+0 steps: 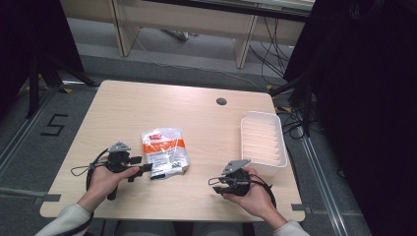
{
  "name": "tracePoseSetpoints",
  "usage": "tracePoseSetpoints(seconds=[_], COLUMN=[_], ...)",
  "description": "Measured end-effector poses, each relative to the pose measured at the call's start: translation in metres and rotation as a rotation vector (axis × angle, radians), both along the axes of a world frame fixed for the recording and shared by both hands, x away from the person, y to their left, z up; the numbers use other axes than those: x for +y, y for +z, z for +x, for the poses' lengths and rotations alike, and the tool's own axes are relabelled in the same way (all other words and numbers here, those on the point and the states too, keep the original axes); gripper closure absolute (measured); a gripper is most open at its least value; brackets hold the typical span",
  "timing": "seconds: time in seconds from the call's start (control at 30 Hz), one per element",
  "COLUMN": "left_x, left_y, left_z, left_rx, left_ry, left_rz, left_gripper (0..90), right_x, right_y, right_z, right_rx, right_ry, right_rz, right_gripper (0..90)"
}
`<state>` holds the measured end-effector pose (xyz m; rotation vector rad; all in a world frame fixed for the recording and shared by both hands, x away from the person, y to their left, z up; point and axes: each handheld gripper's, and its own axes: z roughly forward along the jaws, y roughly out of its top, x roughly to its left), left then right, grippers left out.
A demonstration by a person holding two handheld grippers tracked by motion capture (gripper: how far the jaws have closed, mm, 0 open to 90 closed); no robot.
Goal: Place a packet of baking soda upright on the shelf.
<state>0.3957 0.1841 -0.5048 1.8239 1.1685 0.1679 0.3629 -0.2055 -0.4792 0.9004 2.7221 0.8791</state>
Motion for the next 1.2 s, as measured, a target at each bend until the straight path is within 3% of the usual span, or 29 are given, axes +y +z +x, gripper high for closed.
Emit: tracePoseSetpoints(seconds=[0.07,0.2,0.23,0.27,0.3,0.37,0.4,0.47,0.5,0.53,0.57,0.7,0.77,0.8,0.83,0.9,0.97,1.0,1.07,1.2], left_x=[0.003,0.004,0.004,0.005,0.004,0.005,0.006,0.005,0.006,0.006,0.007,0.005,0.006,0.006,0.007,0.006,0.005,0.006,0.003,0.002], left_y=[0.0,-0.001,-0.002,-0.002,-0.002,-0.002,-0.002,-0.004,-0.005,-0.006,-0.006,-0.005,-0.005,-0.007,-0.008,-0.009,-0.009,-0.01,-0.01,-0.011], left_z=[0.005,0.017,0.02,0.023,0.026,0.033,0.036,0.042,0.045,0.047,0.048,0.049,0.049,0.05,0.05,0.051,0.052,0.053,0.055,0.057], left_rx=[0.005,0.029,0.035,0.043,0.046,0.059,0.073,0.087,0.1,0.108,0.111,0.112,0.118,0.131,0.135,0.145,0.148,0.151,0.154,0.162], left_ry=[0.017,0.052,0.065,0.071,0.093,0.115,0.117,0.137,0.137,0.141,0.136,0.151,0.151,0.154,0.154,0.157,0.156,0.14,0.153,0.152], left_rz=[-0.003,-0.002,-0.003,0.007,-0.003,-0.013,-0.009,-0.025,-0.028,-0.037,-0.023,-0.05,-0.055,-0.06,-0.065,-0.069,-0.068,-0.051,-0.071,-0.083], left_gripper=[37.7,37.3,36.8,36.4,36.2,35.5,35.2,34.7,34.7,34.7,34.8,34.5,34.2,34.1,34.1,34.1,34.3,34.5,34.9,36.1], right_x=[0.0,-0.001,0.0,-0.002,0.0,-0.001,0.001,0.002,0.002,0.002,0.002,0.0,0.002,0.001,0.001,0.002,0.002,0.003,0.004,0.004], right_y=[0.0,0.004,-0.001,0.001,0.0,0.003,0.001,0.001,0.001,0.003,0.001,0.004,0.001,-0.001,-0.001,-0.002,0.002,0.002,-0.001,0.0], right_z=[0.001,0.001,0.001,0.002,0.001,0.002,0.001,-0.001,0.0,0.0,0.001,0.001,0.001,0.002,0.002,0.001,0.001,0.001,0.001,0.001], right_rx=[-0.023,-0.022,-0.065,-0.073,-0.063,-0.036,-0.033,-0.016,-0.03,0.0,-0.034,-0.032,-0.036,-0.077,-0.079,-0.071,-0.032,-0.028,-0.046,-0.044], right_ry=[0.007,0.001,0.001,0.023,0.006,0.021,0.002,-0.01,0.004,-0.001,0.005,0.008,0.003,0.023,0.024,0.029,0.017,0.018,0.011,0.016], right_rz=[0.002,-0.009,0.024,-0.001,0.016,-0.011,0.016,0.016,0.01,0.023,0.013,-0.007,0.014,0.012,0.013,0.004,-0.006,-0.009,0.012,0.006], right_gripper=[57.3,57.1,57.0,56.8,56.7,56.6,56.5,56.5,56.4,56.4,56.4,56.2,56.0,56.0,55.9,55.7,55.5,55.4,55.2,55.0])
